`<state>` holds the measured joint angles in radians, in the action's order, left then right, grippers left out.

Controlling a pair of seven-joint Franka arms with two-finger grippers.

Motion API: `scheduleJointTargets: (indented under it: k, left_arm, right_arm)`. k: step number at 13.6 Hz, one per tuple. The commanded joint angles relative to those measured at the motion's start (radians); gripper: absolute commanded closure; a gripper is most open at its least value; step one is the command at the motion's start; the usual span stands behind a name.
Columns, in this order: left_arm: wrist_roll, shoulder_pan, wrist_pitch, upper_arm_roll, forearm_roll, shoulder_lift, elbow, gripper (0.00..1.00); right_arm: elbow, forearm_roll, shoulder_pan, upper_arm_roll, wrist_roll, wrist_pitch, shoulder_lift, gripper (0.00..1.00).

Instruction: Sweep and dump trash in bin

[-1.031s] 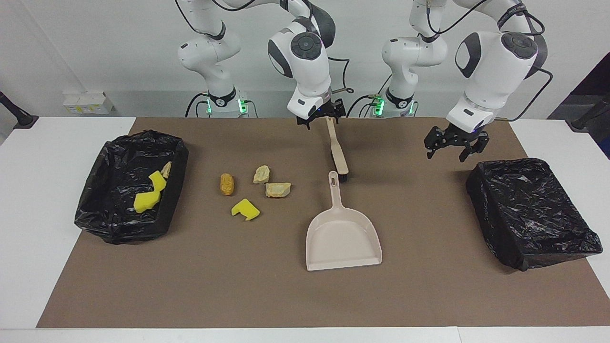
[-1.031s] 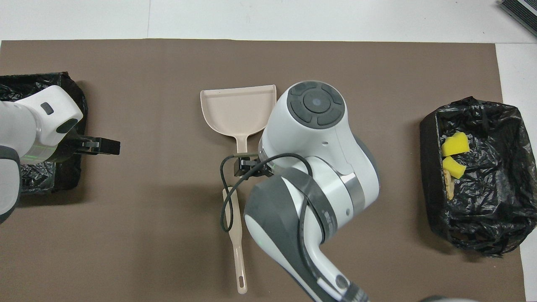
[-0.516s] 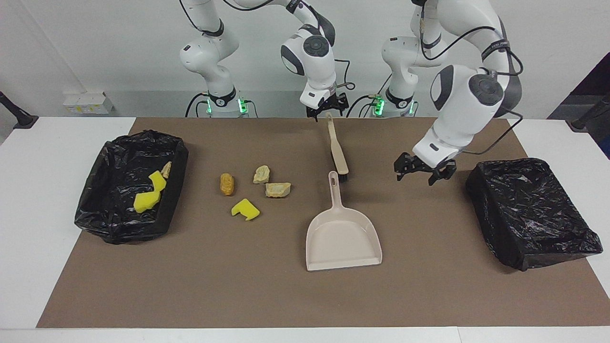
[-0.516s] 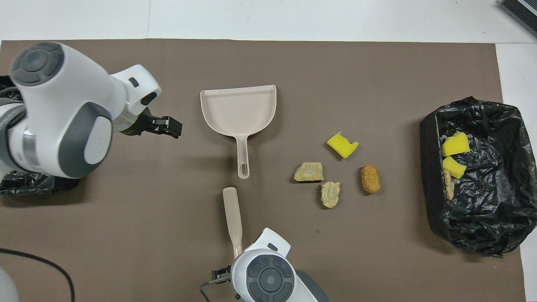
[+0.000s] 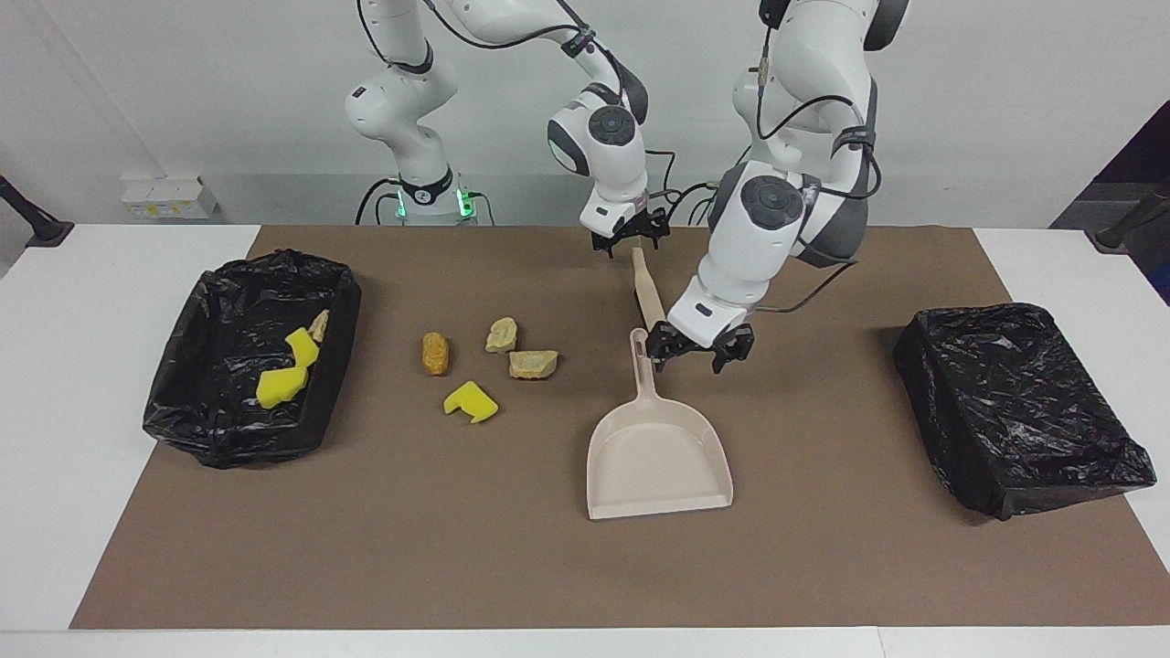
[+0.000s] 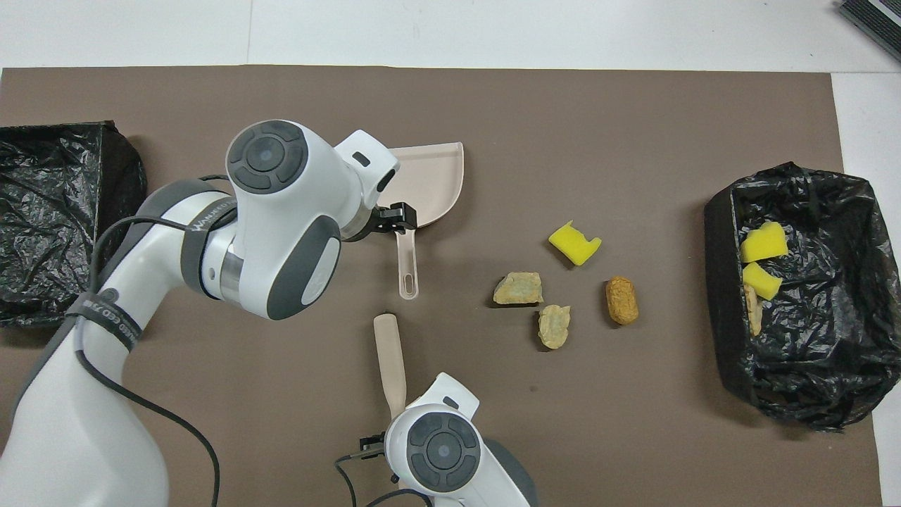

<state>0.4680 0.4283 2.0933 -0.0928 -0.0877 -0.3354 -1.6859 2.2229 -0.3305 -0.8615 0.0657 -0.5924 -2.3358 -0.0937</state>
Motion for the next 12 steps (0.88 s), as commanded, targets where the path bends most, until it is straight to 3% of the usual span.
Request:
scheduleJointTargets:
  k: [1,2,3,4,5,6,8,9,10,12]
  left_arm:
    - [0.026,0.039,0.047,0.015,0.003,0.004,-0.061,0.00]
    - [0.037,0.046,0.071,0.015,0.003,0.004,-0.084,0.00]
    - [0.056,0.064,0.085,0.016,0.003,0.004,-0.100,0.01]
    - [0.075,0.076,0.094,0.016,0.003,0.000,-0.107,0.04]
    - [0.090,0.084,0.114,0.016,0.003,-0.022,-0.107,0.05]
    - [0.101,0.087,0.131,0.016,0.003,-0.030,-0.107,0.10]
    - [0.104,0.090,0.120,0.016,0.003,-0.033,-0.103,0.42]
    - [0.101,0.090,0.113,0.018,0.005,-0.030,-0.103,0.76]
    - [0.097,0.086,0.114,0.018,0.005,-0.027,-0.103,1.00]
    - [0.090,0.083,0.114,0.016,0.028,-0.025,-0.103,1.00]
  right_arm:
    - [0.006,-0.018,-0.020,-0.001,0.008,0.009,0.020,0.36]
    - [0.009,-0.018,-0.024,-0.001,0.010,0.009,0.022,0.39]
    - [0.017,-0.018,-0.024,-0.001,0.013,0.009,0.023,0.51]
    - [0.017,-0.018,-0.024,-0.001,0.020,0.012,0.023,0.77]
    - [0.017,-0.018,-0.024,-0.003,0.020,0.012,0.023,0.95]
    - [0.017,-0.018,-0.024,-0.003,0.016,0.012,0.022,1.00]
    - [0.015,-0.006,-0.019,-0.004,0.026,0.012,0.019,1.00]
    - [0.012,0.001,-0.018,-0.004,0.028,0.016,0.018,1.00]
    - [0.008,0.005,-0.018,-0.004,0.025,0.039,0.018,1.00]
    - [0.006,0.010,-0.019,-0.006,0.016,0.105,0.041,1.00]
